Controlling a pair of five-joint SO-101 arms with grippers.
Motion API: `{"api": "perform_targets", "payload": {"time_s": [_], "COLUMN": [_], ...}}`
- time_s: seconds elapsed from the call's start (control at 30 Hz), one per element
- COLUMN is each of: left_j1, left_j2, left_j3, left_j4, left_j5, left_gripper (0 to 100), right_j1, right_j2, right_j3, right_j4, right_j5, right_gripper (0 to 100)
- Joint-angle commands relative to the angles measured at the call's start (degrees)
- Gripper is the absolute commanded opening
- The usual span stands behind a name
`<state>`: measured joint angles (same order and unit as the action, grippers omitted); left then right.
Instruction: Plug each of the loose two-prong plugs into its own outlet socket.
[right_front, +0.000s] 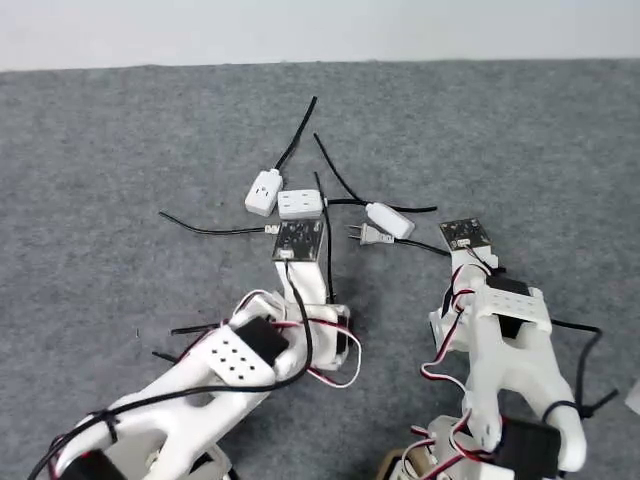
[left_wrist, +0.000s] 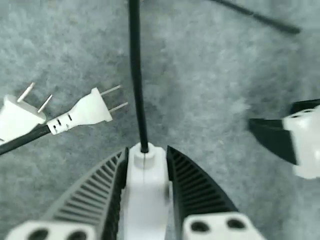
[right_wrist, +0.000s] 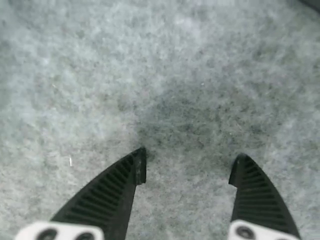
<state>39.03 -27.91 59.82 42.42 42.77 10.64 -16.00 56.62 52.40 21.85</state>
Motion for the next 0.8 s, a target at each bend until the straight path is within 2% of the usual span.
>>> {"api": "perform_targets", "payload": {"time_s": [0.0,0.07,0.13,0.27,0.33,0.57,0.67,0.77], "left_j1": [0.5,0.5,0.5,0.4,-0.4,-4.9,-3.4,1.2], "left_j2": [6.1,10.7,14.7,15.1,13.2,-3.6,-11.3,-16.1], "left_j3": [0.2,0.2,0.1,-2.9,-3.1,-2.9,-2.1,1.2], "left_j4": [-6.3,-9.1,-10.5,-4.8,-3.4,2.8,6.4,5.4], "left_j5": [-0.8,-0.9,-0.9,-0.8,-0.9,-1.6,-5.2,-6.2], "left_gripper": [3,9,21,46,52,53,53,53], "right_j1": [-0.8,-0.7,-0.7,-0.6,-0.6,-0.8,-0.8,-0.8], "right_j2": [-0.1,0.0,0.0,0.0,0.0,0.0,0.0,0.0], "right_j3": [-1.5,-1.5,-1.5,-1.5,-1.5,-1.5,-1.5,-1.5], "right_j4": [-0.4,-0.4,-0.4,-0.3,-0.3,-0.3,-0.3,-0.3], "right_j5": [0.4,0.4,0.3,0.3,0.3,0.3,0.3,0.3], "right_gripper": [26.6,26.6,26.6,26.6,26.6,26.6,26.6,26.6]}}
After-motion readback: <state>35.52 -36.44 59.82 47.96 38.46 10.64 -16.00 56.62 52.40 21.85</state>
